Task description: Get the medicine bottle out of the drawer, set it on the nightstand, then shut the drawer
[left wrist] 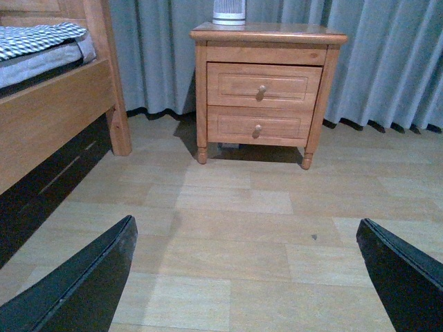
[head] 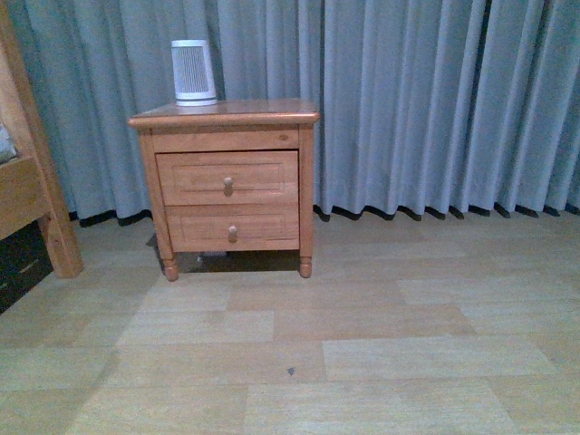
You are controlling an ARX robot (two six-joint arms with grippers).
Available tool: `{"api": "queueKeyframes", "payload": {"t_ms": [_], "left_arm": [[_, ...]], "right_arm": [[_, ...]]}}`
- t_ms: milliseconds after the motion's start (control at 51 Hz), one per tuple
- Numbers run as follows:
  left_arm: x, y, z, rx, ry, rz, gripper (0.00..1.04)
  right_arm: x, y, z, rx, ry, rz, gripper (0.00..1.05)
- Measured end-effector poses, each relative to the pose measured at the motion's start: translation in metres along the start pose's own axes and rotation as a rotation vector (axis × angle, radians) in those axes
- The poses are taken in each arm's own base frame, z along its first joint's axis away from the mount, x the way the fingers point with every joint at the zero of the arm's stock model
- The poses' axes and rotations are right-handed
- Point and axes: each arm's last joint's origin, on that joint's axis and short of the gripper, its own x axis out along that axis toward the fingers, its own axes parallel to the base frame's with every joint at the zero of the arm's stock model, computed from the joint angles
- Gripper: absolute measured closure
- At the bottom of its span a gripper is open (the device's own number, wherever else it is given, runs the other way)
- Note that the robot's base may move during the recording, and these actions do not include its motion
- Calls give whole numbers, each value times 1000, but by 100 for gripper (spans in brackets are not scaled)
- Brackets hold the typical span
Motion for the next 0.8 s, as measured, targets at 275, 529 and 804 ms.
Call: {"api": "queueKeyframes", "payload": {"t_ms": [275,529,804], "left_arm": [[0,0,0,0,0,0,6],[0,0,0,0,0,0,6],[0,0,0,0,0,0,6]], "right_arm": [[0,0,0,0,0,0,7],[0,0,0,0,0,0,7],[0,0,0,0,0,0,7]]}}
